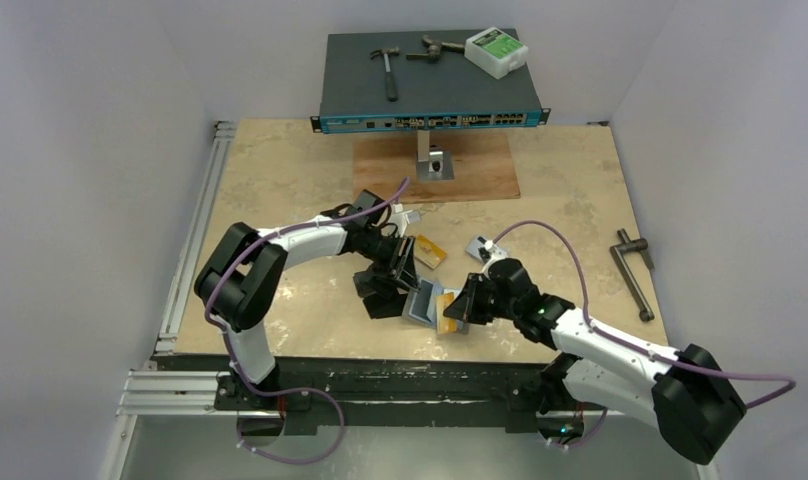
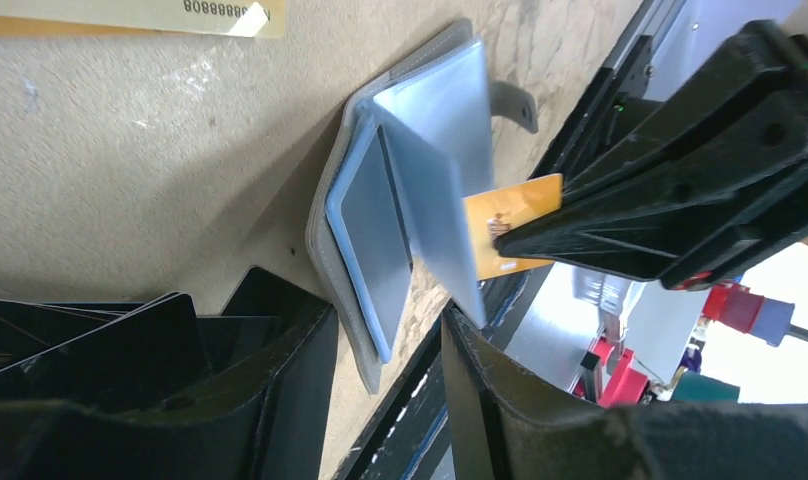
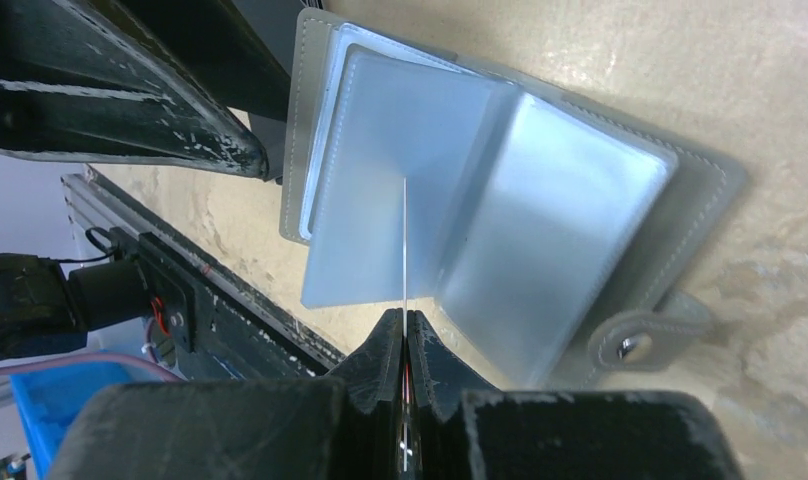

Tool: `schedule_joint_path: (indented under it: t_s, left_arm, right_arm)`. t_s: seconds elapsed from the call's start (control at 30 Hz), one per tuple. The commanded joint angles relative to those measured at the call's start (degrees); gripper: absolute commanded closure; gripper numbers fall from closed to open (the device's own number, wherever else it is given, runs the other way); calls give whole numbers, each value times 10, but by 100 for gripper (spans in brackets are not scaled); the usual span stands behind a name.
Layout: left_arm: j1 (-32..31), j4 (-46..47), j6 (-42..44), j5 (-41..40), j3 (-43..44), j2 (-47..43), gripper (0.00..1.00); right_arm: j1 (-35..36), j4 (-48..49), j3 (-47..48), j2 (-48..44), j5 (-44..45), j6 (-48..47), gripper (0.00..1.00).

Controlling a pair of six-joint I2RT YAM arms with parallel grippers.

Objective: Put the credit cards into the card holder
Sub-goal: Turn over the card holder at the center of the board.

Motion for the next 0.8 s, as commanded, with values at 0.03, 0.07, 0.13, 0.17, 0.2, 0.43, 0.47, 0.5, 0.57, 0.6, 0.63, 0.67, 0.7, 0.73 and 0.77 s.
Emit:
schedule_joint_path:
  t_s: [0.03, 0.07, 0.13, 0.17, 0.2, 0.43, 0.47, 0.5, 0.57, 0.6, 0.63, 0.67, 0.7, 0.73, 0.77]
  left_arm:
    - [13, 53, -36, 50, -10, -25, 57]
    - [13, 54, -39, 52, -10, -24, 57]
    - [13, 58, -43, 56, -11, -18, 57]
    - [13, 63, -48, 58, -12, -14, 57]
    - [11, 65, -52, 61, -12, -10, 57]
    - [-5, 42, -55, -9, -4, 9, 58]
    - [-8, 33, -52, -28, 1, 11, 58]
    - [-11, 22, -49, -40, 6, 15, 58]
    - [-16, 2, -40, -66, 16, 19, 59]
    - [-18, -4, -39, -74, 18, 20, 59]
    - [-19, -6, -40, -76, 19, 21, 59]
    - [-20, -7, -40, -77, 19, 21, 60]
    - [-21, -7, -41, -77, 19, 21, 60]
    - [-22, -7, -41, -77, 19, 21, 60]
    - [-23, -8, -41, -78, 20, 23, 60]
  right_arm:
    - [4, 94, 34, 56, -31, -24, 100]
    - [4, 98, 36, 66, -32, -25, 100]
    - [3, 104, 34, 79, -38, -25, 100]
    - [3, 107, 32, 81, -42, -24, 100]
    - [4, 109, 29, 81, -44, -22, 100]
    - [4, 97, 4, 62, -31, -13, 100]
    - [3, 92, 1, 57, -27, -12, 100]
    - [4, 88, -2, 51, -24, -12, 100]
    - [4, 75, -11, 39, -16, -8, 100]
    - [4, 67, -15, 36, -11, -5, 100]
    - [3, 60, -19, 33, -6, -2, 100]
    - [3, 54, -25, 32, 0, 0, 100]
    - [3, 49, -30, 33, 2, 3, 100]
    - [3, 46, -35, 35, 5, 6, 100]
    - [3, 44, -37, 37, 7, 8, 100]
